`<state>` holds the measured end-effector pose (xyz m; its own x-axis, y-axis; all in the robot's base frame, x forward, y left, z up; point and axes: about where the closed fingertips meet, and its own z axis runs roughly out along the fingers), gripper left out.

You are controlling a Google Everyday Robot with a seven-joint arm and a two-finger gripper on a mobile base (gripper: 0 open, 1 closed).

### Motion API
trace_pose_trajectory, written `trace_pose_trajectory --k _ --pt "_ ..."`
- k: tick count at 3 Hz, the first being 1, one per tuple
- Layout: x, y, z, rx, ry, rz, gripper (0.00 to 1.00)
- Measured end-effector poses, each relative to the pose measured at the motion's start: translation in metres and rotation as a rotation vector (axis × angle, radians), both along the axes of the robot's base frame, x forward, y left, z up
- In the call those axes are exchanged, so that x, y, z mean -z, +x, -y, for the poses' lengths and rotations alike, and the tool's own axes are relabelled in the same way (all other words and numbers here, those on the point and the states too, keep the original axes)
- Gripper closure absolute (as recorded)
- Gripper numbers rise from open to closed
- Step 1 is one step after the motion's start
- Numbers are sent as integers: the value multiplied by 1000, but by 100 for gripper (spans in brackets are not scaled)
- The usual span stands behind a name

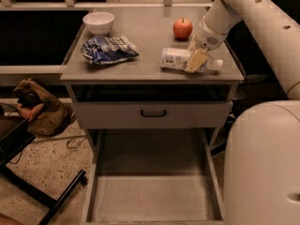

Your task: Place blue plastic bottle into middle drawer

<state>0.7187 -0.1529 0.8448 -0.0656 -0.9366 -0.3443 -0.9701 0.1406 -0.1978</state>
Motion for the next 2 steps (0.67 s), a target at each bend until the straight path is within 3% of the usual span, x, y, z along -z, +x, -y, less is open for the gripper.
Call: trace_pose_trajectory --k 1,2 --pt "-5 -10 0 9 6 18 100" --pt "-10 -31 4 34 25 50 100"
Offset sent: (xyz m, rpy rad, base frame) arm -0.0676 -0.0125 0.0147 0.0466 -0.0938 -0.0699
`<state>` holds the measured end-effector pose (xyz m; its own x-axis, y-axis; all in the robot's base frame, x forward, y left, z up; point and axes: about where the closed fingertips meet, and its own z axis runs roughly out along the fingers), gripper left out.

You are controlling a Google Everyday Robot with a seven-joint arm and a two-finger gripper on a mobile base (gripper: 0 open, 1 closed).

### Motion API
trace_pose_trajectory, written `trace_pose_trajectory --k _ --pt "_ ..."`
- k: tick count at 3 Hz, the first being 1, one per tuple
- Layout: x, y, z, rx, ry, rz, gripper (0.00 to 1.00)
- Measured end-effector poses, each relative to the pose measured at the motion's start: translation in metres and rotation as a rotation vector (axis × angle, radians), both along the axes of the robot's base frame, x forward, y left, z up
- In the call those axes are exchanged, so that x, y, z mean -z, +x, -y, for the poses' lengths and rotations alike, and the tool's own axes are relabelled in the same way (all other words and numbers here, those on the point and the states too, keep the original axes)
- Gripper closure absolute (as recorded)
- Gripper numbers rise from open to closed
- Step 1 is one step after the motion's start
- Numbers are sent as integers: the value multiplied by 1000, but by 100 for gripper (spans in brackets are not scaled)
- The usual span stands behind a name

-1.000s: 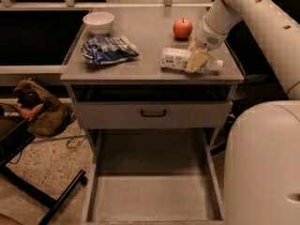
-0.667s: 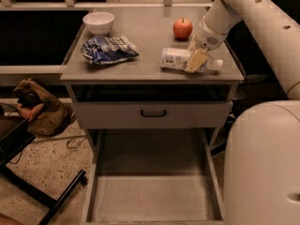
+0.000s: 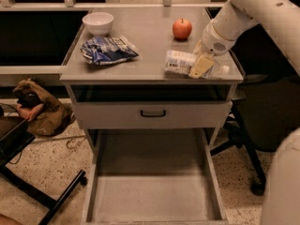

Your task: Place blue plastic bottle into middle drawer

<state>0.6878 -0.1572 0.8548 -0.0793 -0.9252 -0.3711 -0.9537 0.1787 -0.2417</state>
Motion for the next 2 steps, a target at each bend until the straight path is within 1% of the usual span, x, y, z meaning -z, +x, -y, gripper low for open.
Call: trace_pose_trajectory --k 1,2 --pt "7 -20 7 31 29 17 100" --pt "15 -30 10 40 42 16 100"
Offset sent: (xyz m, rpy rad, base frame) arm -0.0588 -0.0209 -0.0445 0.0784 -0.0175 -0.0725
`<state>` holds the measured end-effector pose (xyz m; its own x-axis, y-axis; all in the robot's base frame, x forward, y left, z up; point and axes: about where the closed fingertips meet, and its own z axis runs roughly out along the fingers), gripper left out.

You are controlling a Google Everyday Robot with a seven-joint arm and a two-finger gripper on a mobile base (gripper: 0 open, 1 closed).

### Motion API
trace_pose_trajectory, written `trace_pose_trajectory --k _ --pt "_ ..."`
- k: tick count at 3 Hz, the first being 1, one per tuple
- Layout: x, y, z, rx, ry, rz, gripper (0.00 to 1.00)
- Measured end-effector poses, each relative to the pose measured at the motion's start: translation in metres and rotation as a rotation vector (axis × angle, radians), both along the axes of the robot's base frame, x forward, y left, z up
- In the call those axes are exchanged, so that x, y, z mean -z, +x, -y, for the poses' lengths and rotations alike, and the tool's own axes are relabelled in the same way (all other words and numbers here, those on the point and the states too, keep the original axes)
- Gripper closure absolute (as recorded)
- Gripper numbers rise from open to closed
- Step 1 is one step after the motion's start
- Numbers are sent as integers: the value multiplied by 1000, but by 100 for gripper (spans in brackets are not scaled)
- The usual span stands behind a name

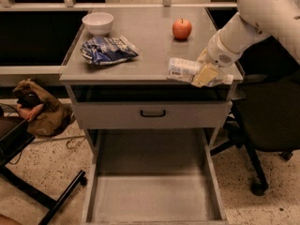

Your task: Place blue plastic bottle into middle drawer

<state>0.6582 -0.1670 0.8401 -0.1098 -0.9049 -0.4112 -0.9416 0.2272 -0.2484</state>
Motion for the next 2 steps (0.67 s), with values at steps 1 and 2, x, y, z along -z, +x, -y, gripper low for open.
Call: trace_pose_trajectory --k 1,2 --pt "-10 -13 8 33 0 43 100" --pt "-11 -39 19 75 -38 72 100"
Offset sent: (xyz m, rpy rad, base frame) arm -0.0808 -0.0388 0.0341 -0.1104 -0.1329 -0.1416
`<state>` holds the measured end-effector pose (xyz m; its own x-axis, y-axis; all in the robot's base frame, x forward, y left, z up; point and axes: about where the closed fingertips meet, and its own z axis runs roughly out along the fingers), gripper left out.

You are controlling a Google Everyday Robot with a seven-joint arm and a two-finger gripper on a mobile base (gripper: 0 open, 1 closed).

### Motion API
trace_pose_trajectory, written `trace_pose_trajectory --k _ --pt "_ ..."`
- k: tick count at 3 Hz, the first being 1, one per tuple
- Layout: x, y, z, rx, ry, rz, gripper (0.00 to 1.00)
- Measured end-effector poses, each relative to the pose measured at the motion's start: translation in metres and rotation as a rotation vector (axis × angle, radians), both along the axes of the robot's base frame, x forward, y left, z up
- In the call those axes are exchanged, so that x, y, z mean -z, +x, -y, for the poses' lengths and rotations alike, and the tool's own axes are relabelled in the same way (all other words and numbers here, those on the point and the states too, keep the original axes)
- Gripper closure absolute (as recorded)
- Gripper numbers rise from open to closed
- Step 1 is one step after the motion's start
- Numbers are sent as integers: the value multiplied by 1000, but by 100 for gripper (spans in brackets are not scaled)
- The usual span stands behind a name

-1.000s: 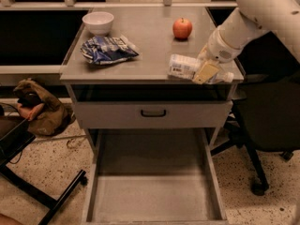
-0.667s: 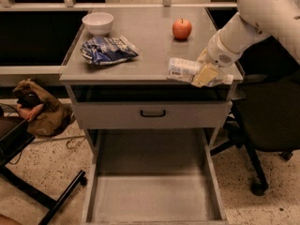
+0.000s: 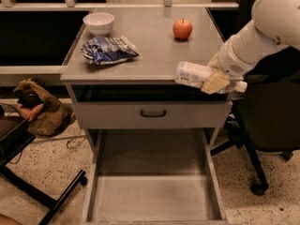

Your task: Place blue plastic bottle into middle drawer

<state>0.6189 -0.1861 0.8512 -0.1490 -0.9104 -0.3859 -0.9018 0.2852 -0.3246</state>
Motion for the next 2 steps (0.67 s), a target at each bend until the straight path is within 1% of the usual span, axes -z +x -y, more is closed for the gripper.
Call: trace_pose_trajectory --k 1,2 --pt "-4 -27 9 35 10 18 100" --pt "22 -47 6 45 86 -11 100"
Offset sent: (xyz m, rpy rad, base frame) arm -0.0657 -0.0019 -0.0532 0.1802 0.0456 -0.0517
